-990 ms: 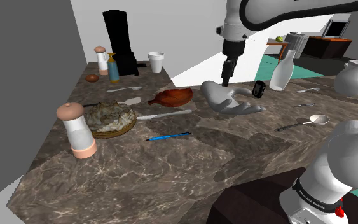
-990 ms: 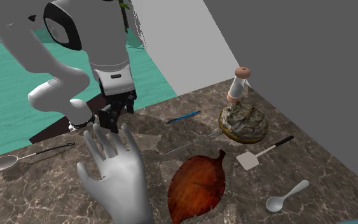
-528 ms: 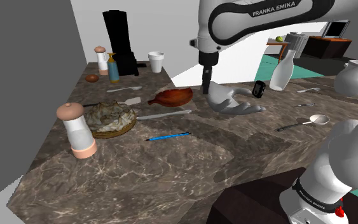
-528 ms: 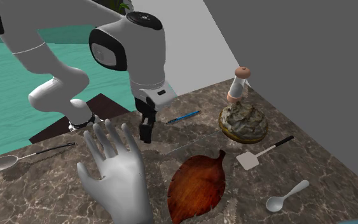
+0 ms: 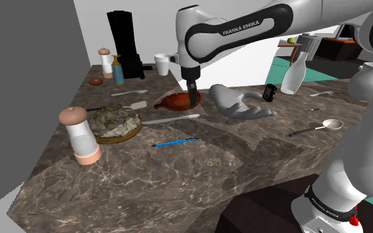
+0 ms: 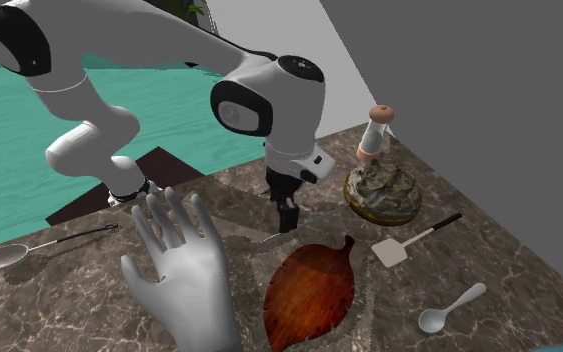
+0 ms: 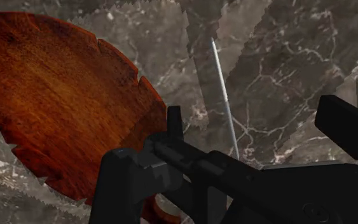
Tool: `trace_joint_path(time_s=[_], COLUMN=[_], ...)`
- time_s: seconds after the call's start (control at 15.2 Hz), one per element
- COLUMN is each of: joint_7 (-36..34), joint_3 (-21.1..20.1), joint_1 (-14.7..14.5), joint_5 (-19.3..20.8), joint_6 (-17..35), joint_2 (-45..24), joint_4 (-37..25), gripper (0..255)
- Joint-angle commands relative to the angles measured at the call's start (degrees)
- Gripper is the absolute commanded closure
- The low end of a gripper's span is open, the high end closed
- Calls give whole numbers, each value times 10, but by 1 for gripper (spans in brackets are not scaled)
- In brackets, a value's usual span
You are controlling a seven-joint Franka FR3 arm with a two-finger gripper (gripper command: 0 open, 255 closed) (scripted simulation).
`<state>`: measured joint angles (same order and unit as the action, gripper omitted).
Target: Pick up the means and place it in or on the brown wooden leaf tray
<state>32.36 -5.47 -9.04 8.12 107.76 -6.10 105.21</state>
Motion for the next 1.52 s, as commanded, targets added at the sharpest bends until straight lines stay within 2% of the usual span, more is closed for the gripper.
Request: trace_joint_path(time_s=[0.0,0.26,0.79,1.25,1.32,1.45], joint_7=[25,66,62,62,62,62], joint_3=[-8,-24,-21,-21,-21,-21], joint_1=[-7,-23,-19,-19,-19,-19], joint_5=[4,15,20,20,20,20], joint_6=[5,6,60,60,60,60], joint_2=[-36,-99,-111,-111,-111,-111], joint_4=[-27,-80,-38,-38,-38,-38], gripper=[0,0,0,0,255,255])
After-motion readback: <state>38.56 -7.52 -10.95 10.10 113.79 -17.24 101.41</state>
